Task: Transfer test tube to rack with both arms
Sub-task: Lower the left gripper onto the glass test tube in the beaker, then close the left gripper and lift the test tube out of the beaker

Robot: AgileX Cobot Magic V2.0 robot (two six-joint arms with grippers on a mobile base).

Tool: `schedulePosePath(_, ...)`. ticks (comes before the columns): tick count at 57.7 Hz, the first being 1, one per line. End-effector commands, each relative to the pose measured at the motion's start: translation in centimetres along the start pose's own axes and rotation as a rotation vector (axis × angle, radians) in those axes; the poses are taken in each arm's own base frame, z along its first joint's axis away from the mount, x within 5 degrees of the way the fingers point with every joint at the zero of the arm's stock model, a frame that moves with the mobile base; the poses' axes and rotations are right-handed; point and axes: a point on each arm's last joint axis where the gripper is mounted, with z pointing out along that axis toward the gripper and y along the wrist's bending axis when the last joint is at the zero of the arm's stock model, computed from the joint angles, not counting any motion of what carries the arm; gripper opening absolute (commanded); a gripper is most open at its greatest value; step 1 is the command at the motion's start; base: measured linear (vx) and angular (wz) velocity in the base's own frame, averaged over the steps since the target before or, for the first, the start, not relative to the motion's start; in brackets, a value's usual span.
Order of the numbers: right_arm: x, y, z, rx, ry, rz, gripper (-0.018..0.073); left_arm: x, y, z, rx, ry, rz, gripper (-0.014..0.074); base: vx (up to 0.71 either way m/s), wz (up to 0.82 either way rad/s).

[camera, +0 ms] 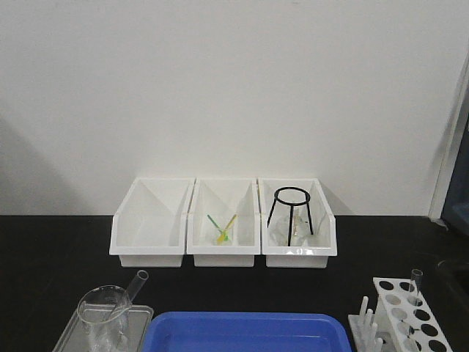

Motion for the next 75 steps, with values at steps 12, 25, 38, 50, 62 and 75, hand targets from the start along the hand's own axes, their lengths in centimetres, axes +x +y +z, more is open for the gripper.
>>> schedulePosePath(12,-2.1,-0.3,-0.2,0.021,-0.136,0.005,0.0671,-2.4,0.0,-0.2,0.001,-0.165,-0.007,0.0578,0.00,0.00)
schedulePosePath(25,-0.9,1.1,0.0,-0.080,-0.116,0.054,0.0640,-2.0,-0.5,0.0,0.030,-0.131,0.059,0.0573,0.00,0.00)
schedulePosePath(38,3.3,3.2,0.0,-0.205,-0.041,0.028,0.0561,3.0,-2.5,1.9,0.180,0.122,0.449,0.0542,0.00,0.00)
schedulePosePath(50,5.2,3.4,-0.2,-0.208,-0.036,0.022,0.0517,8.4,-3.7,5.3,0.261,0.281,0.429,0.0519,0.00,0.00)
schedulePosePath(62,4.5,3.2,-0.2,-0.194,-0.113,0.022,0.0512,11.5,-4.9,11.0,0.290,0.356,0.368,0.0511,0.00,0.00)
schedulePosePath(75,4.3,3.2,-0.2,-0.191,-0.134,0.025,0.0512,12.5,-5.5,14.9,0.293,0.381,0.366,0.0511,0.00,0.00)
